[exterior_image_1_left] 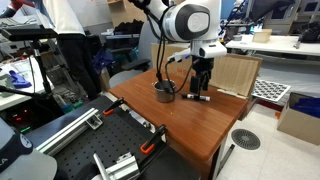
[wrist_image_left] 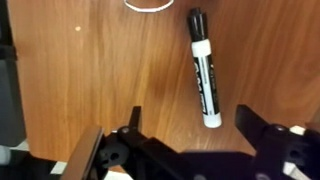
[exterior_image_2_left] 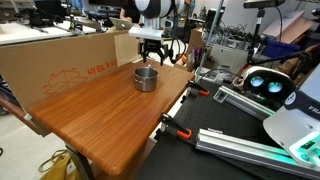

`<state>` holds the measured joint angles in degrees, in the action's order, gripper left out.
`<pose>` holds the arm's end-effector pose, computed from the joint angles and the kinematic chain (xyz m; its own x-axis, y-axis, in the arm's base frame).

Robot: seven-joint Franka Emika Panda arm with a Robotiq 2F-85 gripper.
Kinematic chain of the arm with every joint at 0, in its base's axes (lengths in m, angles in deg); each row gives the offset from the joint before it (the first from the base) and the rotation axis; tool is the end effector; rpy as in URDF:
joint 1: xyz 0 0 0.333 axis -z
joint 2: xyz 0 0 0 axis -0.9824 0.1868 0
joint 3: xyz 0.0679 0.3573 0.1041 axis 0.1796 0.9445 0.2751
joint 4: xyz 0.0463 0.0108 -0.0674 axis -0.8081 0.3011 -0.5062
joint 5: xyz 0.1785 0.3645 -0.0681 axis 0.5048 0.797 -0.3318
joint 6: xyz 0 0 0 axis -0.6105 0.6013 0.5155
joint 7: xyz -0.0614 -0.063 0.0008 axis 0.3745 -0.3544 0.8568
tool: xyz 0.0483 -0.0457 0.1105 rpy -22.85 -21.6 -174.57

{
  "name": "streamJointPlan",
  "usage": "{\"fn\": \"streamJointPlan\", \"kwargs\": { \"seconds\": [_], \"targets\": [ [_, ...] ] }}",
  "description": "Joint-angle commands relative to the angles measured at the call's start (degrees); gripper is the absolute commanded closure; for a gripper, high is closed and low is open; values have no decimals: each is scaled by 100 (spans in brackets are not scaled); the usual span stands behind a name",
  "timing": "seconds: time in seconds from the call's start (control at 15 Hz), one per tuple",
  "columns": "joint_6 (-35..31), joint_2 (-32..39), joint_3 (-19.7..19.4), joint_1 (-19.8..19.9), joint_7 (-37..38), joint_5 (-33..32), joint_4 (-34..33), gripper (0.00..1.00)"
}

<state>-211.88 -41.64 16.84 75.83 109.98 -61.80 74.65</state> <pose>0.6235 -0.1226 0.1848 0.2100 -0.9750 0.0722 -0.9750 -0.2034 0.0890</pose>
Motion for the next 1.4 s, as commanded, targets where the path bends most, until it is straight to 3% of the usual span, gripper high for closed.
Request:
{"fn": "streamJointPlan", "kwargs": {
  "seconds": [0.0, 0.27, 0.33, 0.4, 0.87, 1.07, 1.33],
  "targets": [
    [-144, 309, -198, -221, 209, -373, -241, 0],
    [-122, 584, -234, -248, 118, -555, -463, 0],
    [-82, 665, -272, -270, 140, -601, -537, 25],
    [-82, 722, -303, -283, 145, -653, -576, 26],
    [72, 900, -288, -225, -150, -769, -817, 81],
    [168, 860, -269, -212, -234, -848, -791, 97],
    [35, 700, -223, -176, -415, -789, -639, 94]
  ]
}}
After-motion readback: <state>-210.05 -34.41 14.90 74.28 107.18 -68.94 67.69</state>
